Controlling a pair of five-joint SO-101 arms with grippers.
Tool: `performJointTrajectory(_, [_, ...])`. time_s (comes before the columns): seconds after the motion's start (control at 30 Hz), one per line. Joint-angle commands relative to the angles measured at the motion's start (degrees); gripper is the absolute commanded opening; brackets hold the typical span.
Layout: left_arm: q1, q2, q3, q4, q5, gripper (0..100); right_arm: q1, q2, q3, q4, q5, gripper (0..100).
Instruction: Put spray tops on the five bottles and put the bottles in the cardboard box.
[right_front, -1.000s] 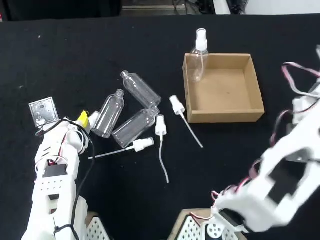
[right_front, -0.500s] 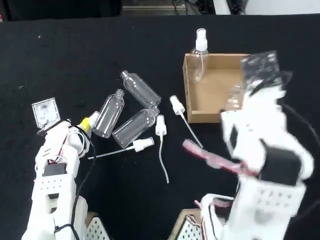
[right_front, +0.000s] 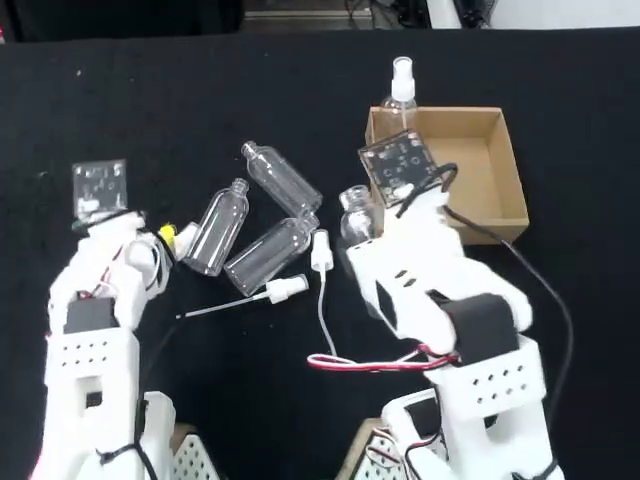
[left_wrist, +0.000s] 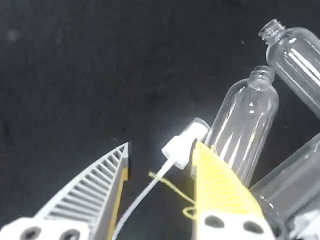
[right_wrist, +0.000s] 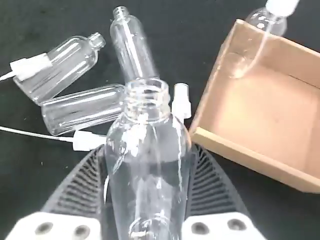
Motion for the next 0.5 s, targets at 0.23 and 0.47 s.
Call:
performJointTrajectory(0.23, [0.22,32.35,-31.25,14.42,-13.89,20,-1.05,-1.1,7.43,-7.91,-0.97,1.1])
performJointTrajectory(0.47, [0.31,56.79,-58.51,30.24,-21.8,20,-1.05,-1.1,11.03,-8.26,-0.97,1.1])
